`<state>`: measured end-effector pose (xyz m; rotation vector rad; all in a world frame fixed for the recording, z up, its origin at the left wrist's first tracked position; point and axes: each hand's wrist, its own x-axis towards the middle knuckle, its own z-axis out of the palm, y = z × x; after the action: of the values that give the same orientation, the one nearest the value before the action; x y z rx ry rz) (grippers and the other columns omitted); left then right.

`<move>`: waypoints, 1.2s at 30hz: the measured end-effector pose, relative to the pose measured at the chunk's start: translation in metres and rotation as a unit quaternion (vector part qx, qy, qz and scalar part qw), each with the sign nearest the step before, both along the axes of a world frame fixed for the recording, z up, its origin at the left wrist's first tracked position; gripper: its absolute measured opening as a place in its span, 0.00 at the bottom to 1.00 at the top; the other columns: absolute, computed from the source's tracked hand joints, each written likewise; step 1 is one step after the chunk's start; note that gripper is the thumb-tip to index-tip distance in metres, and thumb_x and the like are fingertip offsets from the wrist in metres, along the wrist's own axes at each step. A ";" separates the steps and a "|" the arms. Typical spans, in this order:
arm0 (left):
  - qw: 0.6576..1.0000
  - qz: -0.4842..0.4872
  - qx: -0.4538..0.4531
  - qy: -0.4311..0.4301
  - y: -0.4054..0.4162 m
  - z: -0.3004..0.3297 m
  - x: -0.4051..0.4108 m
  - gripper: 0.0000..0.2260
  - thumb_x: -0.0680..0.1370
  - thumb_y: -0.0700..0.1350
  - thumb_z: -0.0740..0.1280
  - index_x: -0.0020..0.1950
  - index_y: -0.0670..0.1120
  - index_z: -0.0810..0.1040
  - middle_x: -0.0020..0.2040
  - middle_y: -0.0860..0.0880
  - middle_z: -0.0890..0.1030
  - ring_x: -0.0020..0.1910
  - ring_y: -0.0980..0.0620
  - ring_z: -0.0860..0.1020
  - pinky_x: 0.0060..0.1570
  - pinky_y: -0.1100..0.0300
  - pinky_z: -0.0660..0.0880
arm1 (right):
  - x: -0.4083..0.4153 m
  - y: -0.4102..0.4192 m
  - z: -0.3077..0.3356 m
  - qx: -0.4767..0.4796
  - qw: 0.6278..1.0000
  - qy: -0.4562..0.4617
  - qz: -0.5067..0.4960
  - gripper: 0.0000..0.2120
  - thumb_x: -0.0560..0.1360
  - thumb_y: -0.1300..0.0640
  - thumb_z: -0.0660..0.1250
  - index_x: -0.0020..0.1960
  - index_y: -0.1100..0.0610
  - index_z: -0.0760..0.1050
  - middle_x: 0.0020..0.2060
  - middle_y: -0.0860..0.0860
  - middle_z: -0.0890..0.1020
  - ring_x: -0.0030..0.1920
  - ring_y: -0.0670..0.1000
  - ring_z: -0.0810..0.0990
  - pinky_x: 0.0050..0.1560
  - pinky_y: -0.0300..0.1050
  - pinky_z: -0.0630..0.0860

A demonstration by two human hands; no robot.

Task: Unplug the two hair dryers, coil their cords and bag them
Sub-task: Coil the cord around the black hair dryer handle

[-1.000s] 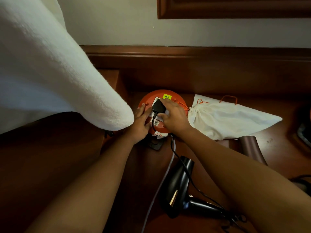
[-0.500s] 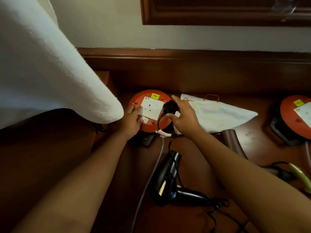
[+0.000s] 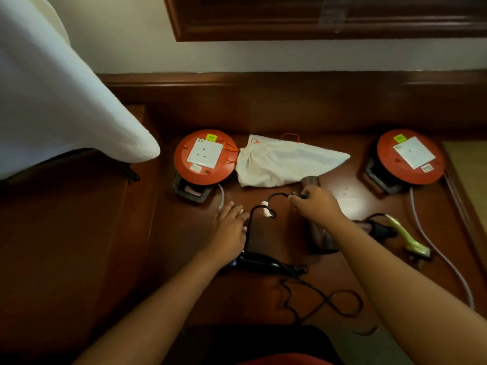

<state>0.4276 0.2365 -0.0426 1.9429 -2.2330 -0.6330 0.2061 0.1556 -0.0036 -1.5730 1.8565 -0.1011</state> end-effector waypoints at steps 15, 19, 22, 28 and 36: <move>0.946 -0.177 0.192 -0.191 0.037 -0.004 -0.043 0.21 0.78 0.53 0.65 0.69 0.49 0.68 0.62 0.47 0.77 0.65 0.48 0.71 0.74 0.50 0.46 | -0.115 0.147 -0.037 0.063 0.995 -0.050 -0.064 0.20 0.71 0.50 0.73 0.57 0.57 0.72 0.50 0.55 0.80 0.50 0.56 0.78 0.48 0.47 0.76; 0.944 -0.168 0.185 -0.215 0.040 -0.012 -0.045 0.19 0.78 0.56 0.62 0.64 0.48 0.71 0.57 0.47 0.79 0.62 0.48 0.74 0.75 0.49 0.43 | -0.122 0.164 -0.055 0.080 0.991 -0.042 -0.093 0.22 0.72 0.52 0.72 0.60 0.60 0.69 0.52 0.57 0.78 0.49 0.57 0.77 0.42 0.44 0.71; 0.957 -0.143 0.200 -0.153 0.037 -0.010 -0.037 0.22 0.80 0.56 0.57 0.70 0.48 0.69 0.60 0.46 0.79 0.67 0.49 0.71 0.76 0.52 0.41 | -0.130 0.166 -0.059 0.041 0.990 -0.043 -0.129 0.20 0.74 0.53 0.71 0.61 0.60 0.68 0.55 0.59 0.76 0.52 0.59 0.76 0.47 0.48 0.74; 0.940 -0.182 0.215 -0.194 0.041 -0.010 -0.023 0.25 0.74 0.49 0.64 0.71 0.47 0.67 0.66 0.45 0.74 0.73 0.49 0.63 0.75 0.53 0.38 | -0.156 0.159 -0.055 0.020 0.987 -0.018 -0.161 0.27 0.73 0.59 0.71 0.68 0.59 0.66 0.63 0.63 0.70 0.60 0.63 0.73 0.60 0.56 0.73; 0.936 -0.165 0.153 -0.271 0.051 -0.006 -0.036 0.19 0.79 0.56 0.62 0.66 0.49 0.68 0.58 0.48 0.77 0.63 0.47 0.72 0.75 0.47 0.42 | -0.147 0.160 -0.059 0.023 0.997 0.042 -0.055 0.36 0.72 0.55 0.71 0.76 0.53 0.57 0.73 0.58 0.60 0.73 0.60 0.60 0.70 0.57 0.61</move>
<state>0.3918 0.2877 -0.0487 2.0983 -3.0052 -0.5553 0.0588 0.3157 -0.0627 -1.4641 1.9962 -0.0412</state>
